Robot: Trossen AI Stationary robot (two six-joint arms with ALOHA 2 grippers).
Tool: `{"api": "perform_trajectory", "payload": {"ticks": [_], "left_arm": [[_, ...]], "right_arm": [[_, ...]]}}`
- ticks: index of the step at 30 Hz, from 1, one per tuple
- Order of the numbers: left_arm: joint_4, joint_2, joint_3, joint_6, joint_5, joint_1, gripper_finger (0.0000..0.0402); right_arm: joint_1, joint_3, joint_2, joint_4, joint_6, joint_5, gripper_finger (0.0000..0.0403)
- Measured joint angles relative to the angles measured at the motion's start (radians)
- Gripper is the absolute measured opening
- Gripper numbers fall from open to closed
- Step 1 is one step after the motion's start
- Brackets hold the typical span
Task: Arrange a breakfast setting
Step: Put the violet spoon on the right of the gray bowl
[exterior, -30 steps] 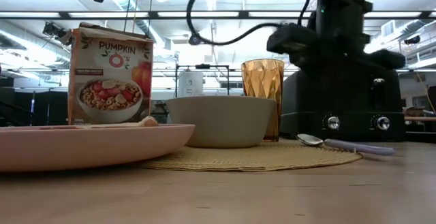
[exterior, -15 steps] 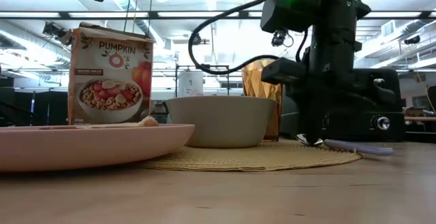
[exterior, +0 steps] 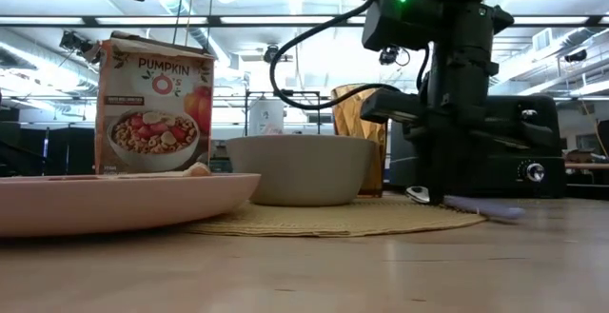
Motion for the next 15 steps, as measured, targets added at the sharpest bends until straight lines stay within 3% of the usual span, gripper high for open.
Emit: {"api": "perform_trajectory", "payload": {"ticks": [15], "left_arm": [[0.000,0.001,0.000,0.000,0.000,0.000,0.0192]], "right_arm": [[-0.049,0.044,0.000,-0.041,0.063,0.055,0.0057]]}}
